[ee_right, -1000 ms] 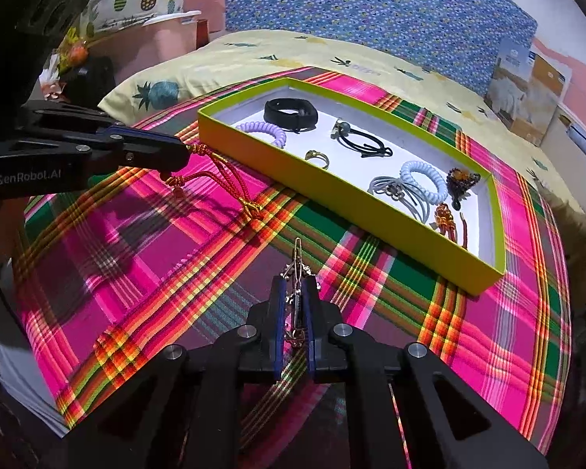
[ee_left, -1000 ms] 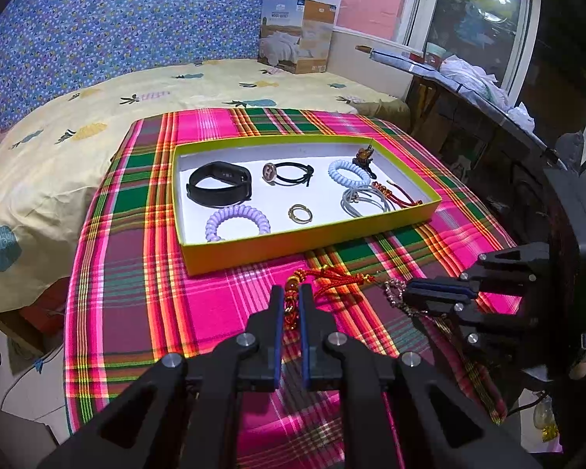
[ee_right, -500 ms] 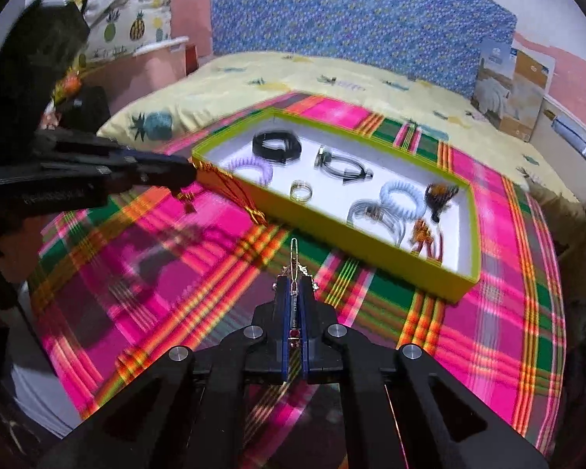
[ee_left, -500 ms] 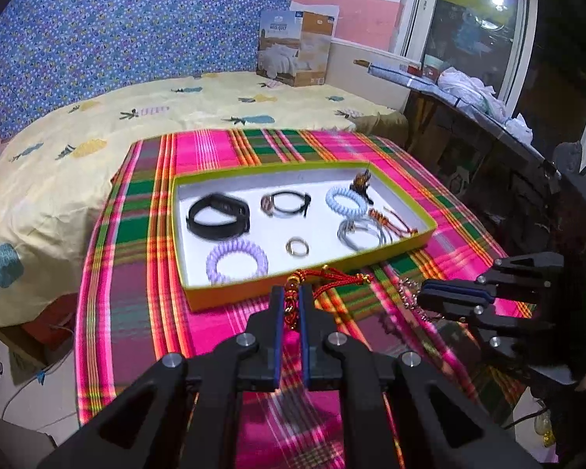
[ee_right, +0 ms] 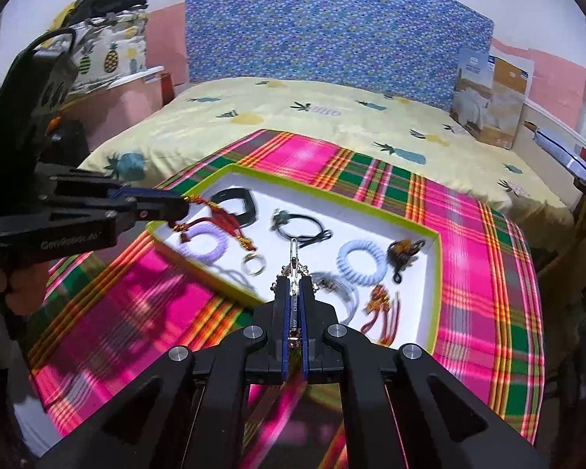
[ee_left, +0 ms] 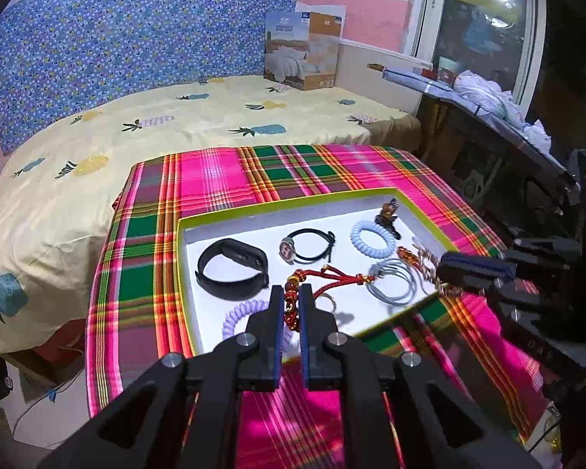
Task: Organize jewelry
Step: 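Carry the chain bracelet and tassel keychain into the box, open both grippers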
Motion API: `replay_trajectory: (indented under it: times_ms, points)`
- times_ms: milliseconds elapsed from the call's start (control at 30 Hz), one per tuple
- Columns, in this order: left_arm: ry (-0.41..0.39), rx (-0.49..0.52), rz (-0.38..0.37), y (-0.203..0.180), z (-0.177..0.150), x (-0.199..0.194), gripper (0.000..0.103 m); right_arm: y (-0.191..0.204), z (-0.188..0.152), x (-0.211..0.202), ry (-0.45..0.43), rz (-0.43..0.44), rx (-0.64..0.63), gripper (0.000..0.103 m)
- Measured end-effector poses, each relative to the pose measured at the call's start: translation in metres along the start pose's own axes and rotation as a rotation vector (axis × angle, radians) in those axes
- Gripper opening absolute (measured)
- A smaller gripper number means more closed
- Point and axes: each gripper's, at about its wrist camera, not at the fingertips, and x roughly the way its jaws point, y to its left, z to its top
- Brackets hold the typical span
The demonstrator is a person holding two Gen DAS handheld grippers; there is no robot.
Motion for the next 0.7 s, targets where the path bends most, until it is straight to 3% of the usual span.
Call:
replay_trajectory:
  times_ms: [367, 700]
  points:
    - [0.075, 0.003, 0.006, 0.002, 0.001, 0.045, 0.007, -0.041, 0.008, 0.052, 0.074, -0.038, 0.080, 0.003]
    - [0.093, 0.011, 0.011, -0.001, -0.004, 0.053, 0.008, -0.051, 0.004, 0.071, 0.122, -0.034, 0.106, 0.004]
